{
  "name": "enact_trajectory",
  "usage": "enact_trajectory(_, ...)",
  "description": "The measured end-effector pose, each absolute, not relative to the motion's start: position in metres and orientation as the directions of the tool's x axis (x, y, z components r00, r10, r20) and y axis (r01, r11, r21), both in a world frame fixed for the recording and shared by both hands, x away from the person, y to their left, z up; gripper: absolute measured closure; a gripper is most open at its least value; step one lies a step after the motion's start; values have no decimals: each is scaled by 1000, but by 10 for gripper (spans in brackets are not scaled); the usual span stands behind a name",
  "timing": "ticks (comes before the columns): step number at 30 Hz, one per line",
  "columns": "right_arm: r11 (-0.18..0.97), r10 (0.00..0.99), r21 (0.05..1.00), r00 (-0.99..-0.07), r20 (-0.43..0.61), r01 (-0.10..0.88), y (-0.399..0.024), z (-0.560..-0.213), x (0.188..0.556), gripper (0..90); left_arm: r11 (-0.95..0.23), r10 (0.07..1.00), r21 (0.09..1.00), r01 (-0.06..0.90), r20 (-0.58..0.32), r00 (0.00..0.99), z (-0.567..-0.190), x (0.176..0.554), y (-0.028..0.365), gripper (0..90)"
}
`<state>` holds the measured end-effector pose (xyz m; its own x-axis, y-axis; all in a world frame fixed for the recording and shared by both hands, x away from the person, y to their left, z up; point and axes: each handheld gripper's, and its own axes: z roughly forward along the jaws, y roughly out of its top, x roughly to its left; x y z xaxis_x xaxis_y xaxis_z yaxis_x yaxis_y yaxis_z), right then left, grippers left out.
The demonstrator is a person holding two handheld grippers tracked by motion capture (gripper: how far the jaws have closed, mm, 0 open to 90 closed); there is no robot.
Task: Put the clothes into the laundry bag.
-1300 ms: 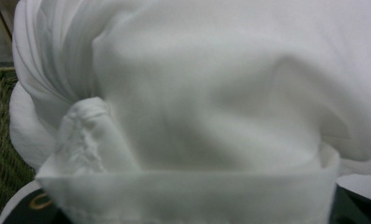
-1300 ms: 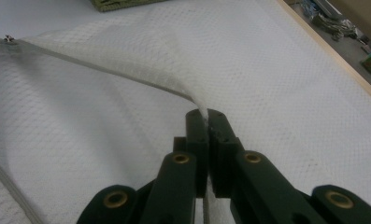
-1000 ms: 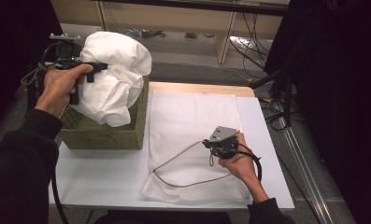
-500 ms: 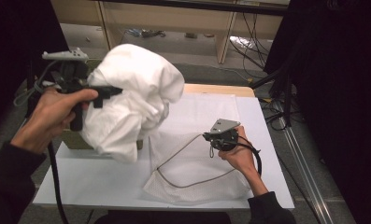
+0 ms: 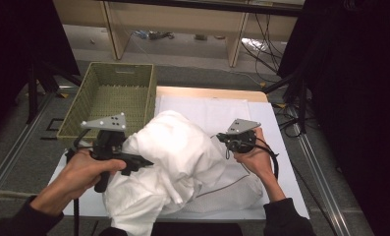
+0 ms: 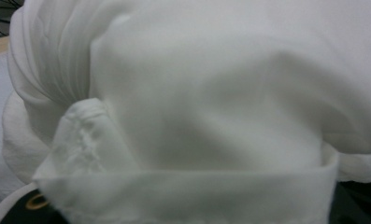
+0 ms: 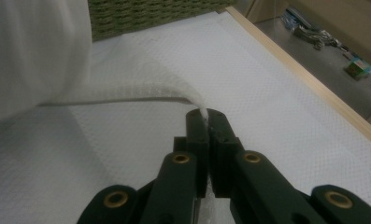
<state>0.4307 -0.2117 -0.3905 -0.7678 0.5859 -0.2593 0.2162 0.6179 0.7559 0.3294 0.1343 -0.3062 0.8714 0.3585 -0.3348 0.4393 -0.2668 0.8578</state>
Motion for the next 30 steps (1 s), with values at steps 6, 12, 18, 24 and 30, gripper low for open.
enact_trajectory(6,632,574,744,-775,-264,215,-206,-384,424,900,-325,339,815,479,-373,864,-348,337,109,558)
enact_trajectory(12,655,548,734,-782,-298,179,-199,-378,419,900,-446,276,775,447,-356,893,-392,352,79,552)
enact_trajectory(18,666,544,726,-777,-317,170,-197,-381,421,900,-588,121,752,297,-282,952,-404,339,42,550)
enact_trajectory(24,648,543,745,-781,-308,157,-200,-374,417,900,-587,153,733,343,-315,937,-405,347,38,546)
enact_trajectory(30,654,522,745,-791,-318,132,-195,-363,407,900,-590,382,711,382,-171,908,-385,363,61,518)
